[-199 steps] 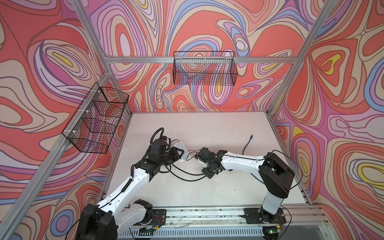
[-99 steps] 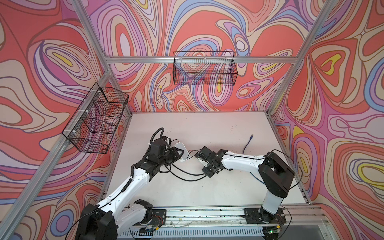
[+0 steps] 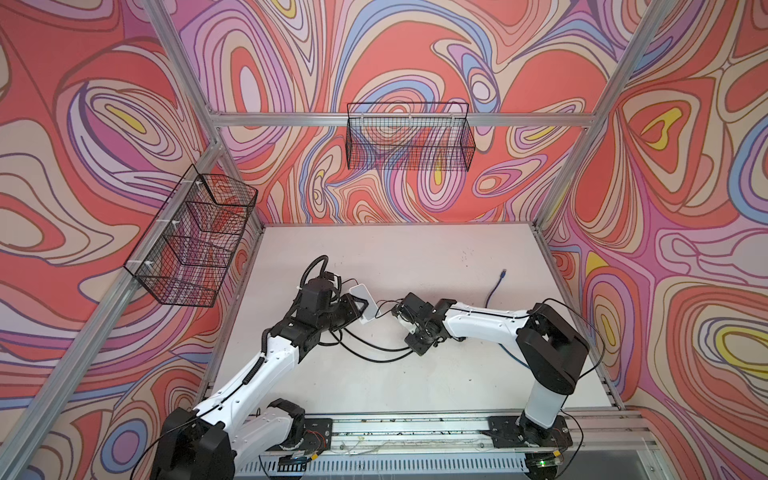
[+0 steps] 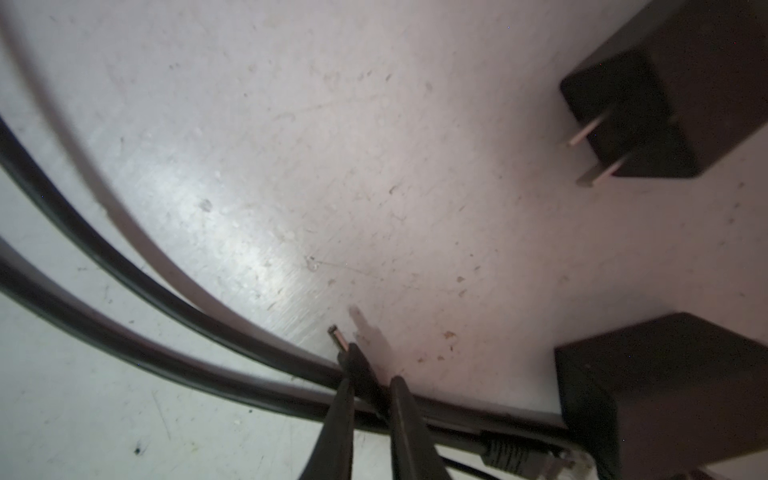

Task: Insert the plug into the switch port
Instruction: 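Lift the barrel plug upright toward the router with the right gripper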

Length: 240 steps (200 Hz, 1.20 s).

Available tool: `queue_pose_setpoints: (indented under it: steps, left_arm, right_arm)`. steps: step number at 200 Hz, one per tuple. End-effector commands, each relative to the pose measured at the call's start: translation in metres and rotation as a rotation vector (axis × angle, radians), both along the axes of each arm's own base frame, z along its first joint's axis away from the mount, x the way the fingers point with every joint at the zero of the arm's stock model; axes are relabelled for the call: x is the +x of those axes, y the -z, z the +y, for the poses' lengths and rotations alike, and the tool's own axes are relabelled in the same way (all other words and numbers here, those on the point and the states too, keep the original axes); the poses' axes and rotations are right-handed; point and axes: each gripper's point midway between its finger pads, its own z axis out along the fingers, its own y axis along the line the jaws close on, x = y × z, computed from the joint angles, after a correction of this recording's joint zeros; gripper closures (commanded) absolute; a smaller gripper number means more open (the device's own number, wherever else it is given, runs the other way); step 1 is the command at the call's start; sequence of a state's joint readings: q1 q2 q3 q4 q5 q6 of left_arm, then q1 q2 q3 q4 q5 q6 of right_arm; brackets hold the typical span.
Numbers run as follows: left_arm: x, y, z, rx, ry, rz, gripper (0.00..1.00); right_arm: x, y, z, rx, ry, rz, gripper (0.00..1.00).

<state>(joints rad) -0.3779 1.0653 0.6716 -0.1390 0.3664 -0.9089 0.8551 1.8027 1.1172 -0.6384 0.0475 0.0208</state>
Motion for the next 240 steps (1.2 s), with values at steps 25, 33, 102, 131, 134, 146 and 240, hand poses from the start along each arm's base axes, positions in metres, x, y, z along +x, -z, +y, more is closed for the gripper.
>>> queue_pose_setpoints:
  steps: [25,33,102,131,134,146,240]
  left_arm:
    - [0.006,-0.017,0.000,-0.006,0.003,-0.046,0.91]
    - [0.006,-0.016,0.000,-0.006,0.004,-0.046,0.91]
    - [0.004,-0.015,0.001,-0.001,0.003,-0.048,0.91]
    - [0.004,-0.016,0.002,0.000,0.002,-0.049,0.91]
    - [0.004,-0.015,0.002,0.000,0.003,-0.048,0.91]
    - [0.004,-0.015,0.002,0.001,0.001,-0.047,0.91]
    - [0.003,-0.017,0.003,0.001,0.001,-0.052,0.91]
  right_arm:
    - [-0.001,0.014,-0.006,-0.014,0.019,0.039,0.91]
    - [-0.002,0.015,-0.006,-0.015,0.017,0.044,0.94]
    - [0.001,0.013,-0.005,0.039,0.028,0.067,1.00]
    - [0.003,0.013,-0.006,0.039,0.029,0.077,1.00]
    - [0.003,0.013,-0.006,0.036,0.028,0.078,1.00]
    - [0.004,0.014,-0.007,0.027,0.032,0.074,1.00]
    - [0.005,0.022,-0.007,0.020,0.045,0.100,0.87]
